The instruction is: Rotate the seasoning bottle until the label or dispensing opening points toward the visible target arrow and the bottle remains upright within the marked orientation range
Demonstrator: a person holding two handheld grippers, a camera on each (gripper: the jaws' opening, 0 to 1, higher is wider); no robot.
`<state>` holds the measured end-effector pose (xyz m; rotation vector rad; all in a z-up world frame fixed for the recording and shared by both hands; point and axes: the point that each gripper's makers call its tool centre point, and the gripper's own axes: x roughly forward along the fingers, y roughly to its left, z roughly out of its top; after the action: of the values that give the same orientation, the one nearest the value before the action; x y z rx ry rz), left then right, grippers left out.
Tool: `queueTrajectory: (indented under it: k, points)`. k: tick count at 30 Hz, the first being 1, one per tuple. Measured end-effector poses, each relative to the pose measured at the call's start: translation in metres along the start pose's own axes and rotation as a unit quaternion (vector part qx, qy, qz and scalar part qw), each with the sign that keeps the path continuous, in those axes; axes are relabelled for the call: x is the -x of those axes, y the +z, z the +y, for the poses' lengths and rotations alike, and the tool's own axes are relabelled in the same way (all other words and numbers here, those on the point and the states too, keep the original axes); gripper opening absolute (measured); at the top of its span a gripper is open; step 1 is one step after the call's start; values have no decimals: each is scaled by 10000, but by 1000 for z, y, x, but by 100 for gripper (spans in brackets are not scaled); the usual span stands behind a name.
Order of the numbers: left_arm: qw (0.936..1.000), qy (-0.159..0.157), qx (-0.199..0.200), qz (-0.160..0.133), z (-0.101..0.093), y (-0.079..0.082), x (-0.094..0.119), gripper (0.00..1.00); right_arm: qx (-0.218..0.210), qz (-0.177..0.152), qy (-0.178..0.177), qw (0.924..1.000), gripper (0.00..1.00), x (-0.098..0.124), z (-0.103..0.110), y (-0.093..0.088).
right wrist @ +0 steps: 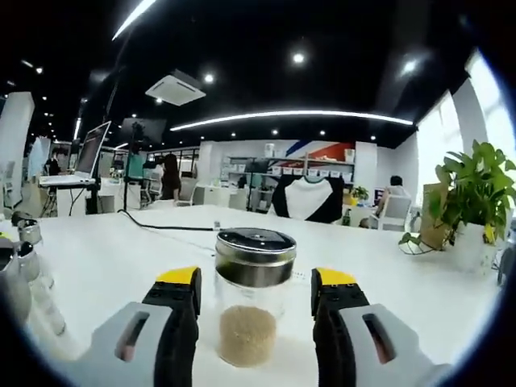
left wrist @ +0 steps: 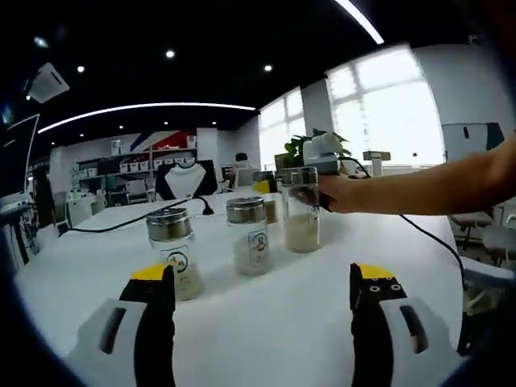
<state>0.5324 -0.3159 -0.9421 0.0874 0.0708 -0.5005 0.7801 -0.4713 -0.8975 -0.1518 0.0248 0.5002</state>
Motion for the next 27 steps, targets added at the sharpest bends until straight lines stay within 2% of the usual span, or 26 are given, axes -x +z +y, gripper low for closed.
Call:
queueTrajectory:
  k: [2,7,15,19,24,27]
  points:
    - [10000,19,-10,-29,3,1,1,93,7,-26,6,10000,53,-4,2,1]
    - [10000,52,52,-56,8,1,4,93,116,29,-262,9996,41,-7,-1,2]
    - [9997,103,157,-160,15,6,7,91,-355,80,-318,9988,38,0,-3,4]
    - [9995,-45,287,-79,13,4,5,94,-324,218,-372,9985,38,13,0,7]
    - [9998,-73,187,-92,13,4,6,95,-221,17,-280,9994,38,30,-1,21]
    - [9998,-108,166,-46,14,2,7,96,-307,-116,-227,9992,38,49,-5,29]
